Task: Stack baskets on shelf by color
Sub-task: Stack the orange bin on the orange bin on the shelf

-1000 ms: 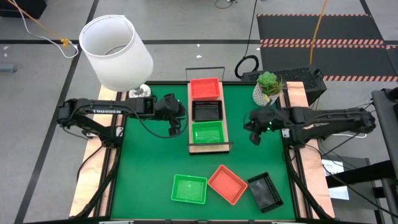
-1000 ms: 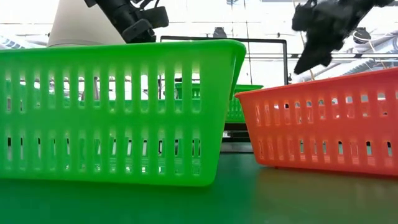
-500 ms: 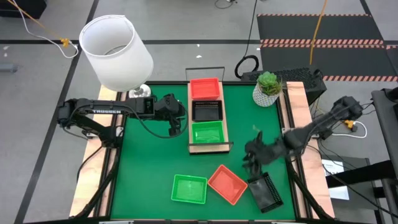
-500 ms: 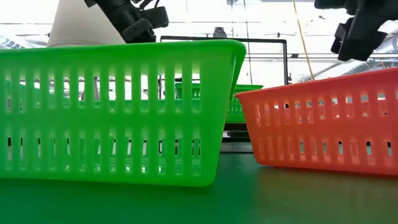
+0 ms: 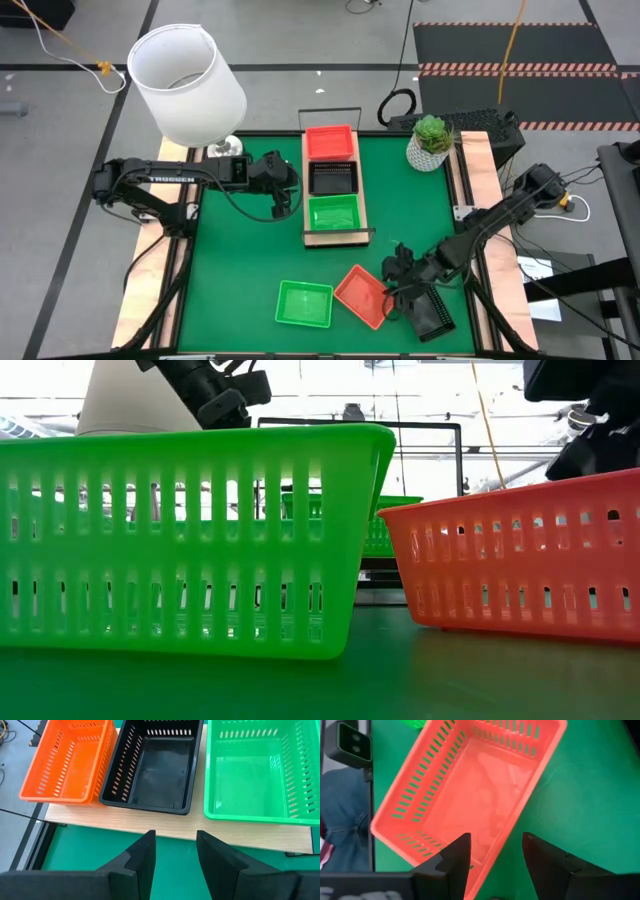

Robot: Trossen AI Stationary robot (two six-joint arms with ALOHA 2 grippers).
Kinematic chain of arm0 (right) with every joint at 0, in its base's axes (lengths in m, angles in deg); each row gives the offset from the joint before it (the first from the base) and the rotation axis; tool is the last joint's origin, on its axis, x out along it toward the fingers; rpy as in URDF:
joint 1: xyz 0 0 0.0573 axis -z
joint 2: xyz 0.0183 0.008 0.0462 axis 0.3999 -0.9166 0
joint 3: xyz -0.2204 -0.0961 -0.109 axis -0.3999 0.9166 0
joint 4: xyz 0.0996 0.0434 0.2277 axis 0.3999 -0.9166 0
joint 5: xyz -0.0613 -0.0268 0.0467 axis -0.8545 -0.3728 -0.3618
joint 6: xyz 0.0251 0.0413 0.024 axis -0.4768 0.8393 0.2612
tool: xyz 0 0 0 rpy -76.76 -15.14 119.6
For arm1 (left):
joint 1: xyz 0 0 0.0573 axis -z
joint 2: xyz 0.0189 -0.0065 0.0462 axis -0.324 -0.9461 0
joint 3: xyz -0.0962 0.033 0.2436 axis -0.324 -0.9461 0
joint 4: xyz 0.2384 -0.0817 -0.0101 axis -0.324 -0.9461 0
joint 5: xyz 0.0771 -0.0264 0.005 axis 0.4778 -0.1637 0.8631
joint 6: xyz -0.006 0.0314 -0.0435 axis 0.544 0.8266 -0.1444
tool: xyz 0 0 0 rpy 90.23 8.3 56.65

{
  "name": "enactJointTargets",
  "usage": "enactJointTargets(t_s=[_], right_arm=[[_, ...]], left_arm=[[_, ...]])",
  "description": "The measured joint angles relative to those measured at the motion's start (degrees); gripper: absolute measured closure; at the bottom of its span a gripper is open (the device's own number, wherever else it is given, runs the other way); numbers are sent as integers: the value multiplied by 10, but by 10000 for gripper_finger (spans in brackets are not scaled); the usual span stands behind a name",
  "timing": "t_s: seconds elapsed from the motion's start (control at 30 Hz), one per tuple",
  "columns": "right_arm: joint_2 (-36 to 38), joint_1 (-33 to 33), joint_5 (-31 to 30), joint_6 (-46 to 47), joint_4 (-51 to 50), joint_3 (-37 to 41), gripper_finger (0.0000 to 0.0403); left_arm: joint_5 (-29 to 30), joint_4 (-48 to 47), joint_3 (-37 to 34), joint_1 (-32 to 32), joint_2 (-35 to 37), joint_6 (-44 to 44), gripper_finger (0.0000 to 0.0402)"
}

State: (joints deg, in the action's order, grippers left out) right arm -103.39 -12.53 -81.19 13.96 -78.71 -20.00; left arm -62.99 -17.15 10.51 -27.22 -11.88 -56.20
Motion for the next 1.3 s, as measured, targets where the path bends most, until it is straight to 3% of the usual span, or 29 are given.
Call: enactJointTargets(t_s=[0.5, 0.63, 0.93, 1.3], right_arm=[[-48, 13, 17, 3, -2, 0, 235], [-48, 19, 34, 15, -1, 0, 267], [1, 27, 47, 6, 1, 0, 391], [98, 27, 24, -30, -9, -7, 396]], left_arm=[[0, 0, 0, 0, 0, 16, 256], [0, 0, 0, 0, 0, 15, 256], [0, 0, 0, 0, 0, 15, 256], [0, -27, 0, 0, 0, 14, 256]])
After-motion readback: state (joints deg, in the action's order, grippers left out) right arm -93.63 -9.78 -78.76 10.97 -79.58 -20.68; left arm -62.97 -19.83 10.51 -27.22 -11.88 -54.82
